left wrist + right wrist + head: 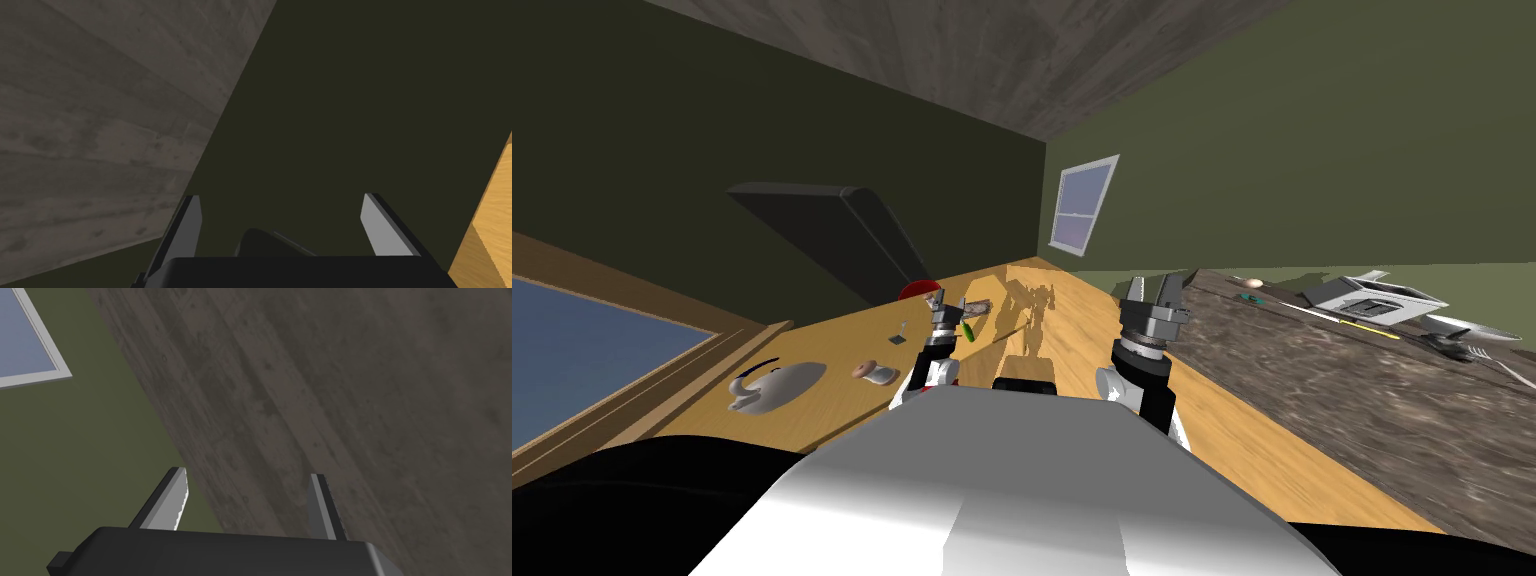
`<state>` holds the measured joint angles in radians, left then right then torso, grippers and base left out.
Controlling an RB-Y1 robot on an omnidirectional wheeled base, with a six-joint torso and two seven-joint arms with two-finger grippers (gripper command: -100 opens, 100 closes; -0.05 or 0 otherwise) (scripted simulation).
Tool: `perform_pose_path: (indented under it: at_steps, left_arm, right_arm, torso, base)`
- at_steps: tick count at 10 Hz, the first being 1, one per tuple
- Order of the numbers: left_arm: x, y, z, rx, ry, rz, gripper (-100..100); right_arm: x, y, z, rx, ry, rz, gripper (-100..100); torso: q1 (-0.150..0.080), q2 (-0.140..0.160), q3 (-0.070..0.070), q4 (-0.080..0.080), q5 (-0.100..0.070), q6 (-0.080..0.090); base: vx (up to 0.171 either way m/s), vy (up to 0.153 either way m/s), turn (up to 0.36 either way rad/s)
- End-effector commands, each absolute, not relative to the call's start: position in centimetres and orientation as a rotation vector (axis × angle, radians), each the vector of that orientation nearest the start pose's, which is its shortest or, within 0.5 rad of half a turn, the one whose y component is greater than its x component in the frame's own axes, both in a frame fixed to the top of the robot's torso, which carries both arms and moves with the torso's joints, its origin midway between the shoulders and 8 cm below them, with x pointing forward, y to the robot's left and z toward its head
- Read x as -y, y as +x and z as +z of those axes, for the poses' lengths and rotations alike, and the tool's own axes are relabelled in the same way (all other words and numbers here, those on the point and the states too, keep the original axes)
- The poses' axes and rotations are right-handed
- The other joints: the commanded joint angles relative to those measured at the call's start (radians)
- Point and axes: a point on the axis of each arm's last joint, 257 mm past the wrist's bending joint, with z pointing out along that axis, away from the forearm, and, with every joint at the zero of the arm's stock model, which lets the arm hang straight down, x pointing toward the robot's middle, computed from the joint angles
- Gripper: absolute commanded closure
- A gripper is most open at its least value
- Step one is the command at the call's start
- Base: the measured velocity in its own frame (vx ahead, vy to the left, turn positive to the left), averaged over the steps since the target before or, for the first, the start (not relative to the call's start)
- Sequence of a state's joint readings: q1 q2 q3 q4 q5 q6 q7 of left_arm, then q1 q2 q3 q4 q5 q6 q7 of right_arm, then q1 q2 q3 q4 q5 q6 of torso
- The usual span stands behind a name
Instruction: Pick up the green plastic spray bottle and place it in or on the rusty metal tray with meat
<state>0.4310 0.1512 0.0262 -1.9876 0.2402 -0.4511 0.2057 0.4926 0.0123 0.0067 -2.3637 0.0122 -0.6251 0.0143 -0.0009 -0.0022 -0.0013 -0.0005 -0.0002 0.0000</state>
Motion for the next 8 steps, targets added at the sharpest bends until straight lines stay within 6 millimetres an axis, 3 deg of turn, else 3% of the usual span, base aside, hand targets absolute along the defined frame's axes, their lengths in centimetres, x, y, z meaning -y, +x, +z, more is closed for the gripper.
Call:
perform_pose_path:
  at_steps: [1, 8]
  left_arm:
    - [-33.1, 40.1, -11.0, -0.659, -1.107, -1.548, -100]
    - [-35.8, 41.9, -17.6, -0.528, -1.389, -1.666, -100]
  right_arm:
    - [26.7, 30.2, 8.3, -0.461, 0.479, 1.333, 0]
    - [26.7, 30.2, 8.3, -0.461, 0.479, 1.333, 0]
  torso:
    - [0.0, 0.0, 0.0, 0.0, 0.0, 0.0]
    - [0.0, 0.001, 0.0, 0.0, 0.0, 0.0]
  base:
    - [0.032, -0.014, 0.065]
    - [0.033, -0.019, 0.058]
